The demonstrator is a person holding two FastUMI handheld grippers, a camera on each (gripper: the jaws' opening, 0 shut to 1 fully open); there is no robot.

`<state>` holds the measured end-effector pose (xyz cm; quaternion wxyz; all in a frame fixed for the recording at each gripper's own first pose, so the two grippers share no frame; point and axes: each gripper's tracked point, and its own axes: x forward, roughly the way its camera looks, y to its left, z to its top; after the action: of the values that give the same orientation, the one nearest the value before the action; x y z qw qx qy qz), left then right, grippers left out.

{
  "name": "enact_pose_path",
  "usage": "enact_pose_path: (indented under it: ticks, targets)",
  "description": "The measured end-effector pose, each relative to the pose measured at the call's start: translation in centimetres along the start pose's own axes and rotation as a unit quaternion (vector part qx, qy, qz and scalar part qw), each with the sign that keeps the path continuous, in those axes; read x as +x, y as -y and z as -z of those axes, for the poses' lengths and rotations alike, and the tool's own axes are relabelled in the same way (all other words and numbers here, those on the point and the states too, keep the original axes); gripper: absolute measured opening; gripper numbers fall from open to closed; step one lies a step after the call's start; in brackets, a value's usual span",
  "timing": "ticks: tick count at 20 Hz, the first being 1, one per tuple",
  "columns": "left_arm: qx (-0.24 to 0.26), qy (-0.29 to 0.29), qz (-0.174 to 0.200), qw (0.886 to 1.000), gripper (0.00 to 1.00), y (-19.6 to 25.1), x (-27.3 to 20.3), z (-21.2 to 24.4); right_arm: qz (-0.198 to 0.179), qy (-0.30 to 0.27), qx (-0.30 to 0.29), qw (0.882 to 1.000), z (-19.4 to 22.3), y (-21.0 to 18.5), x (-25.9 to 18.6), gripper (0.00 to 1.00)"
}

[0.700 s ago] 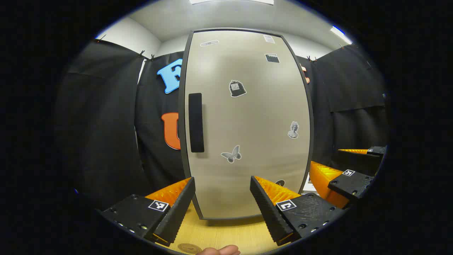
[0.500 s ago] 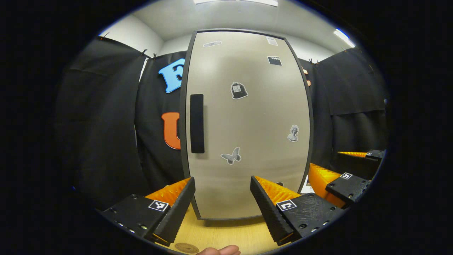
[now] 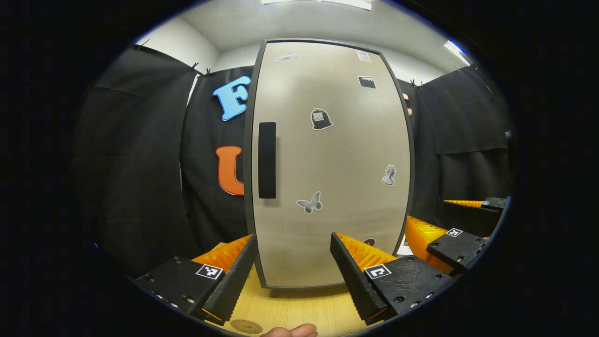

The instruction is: Open the cabinet door with the right hand, grasp the bottle in the cabinet with the left hand and place it on the coaster, then close the cabinet door with the right hand.

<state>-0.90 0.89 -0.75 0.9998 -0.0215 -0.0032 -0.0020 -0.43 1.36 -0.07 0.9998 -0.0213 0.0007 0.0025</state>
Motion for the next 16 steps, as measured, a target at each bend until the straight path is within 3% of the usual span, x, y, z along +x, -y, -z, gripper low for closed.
enact_pose_path:
  ticks: [16]
  targets:
    - [0.008,0.005,-0.014,1.0,0.94,-0.26,-0.33,-0.04,-0.023,0.0,0.004,1.0,-0.01,-0.48,0.0,0.96]
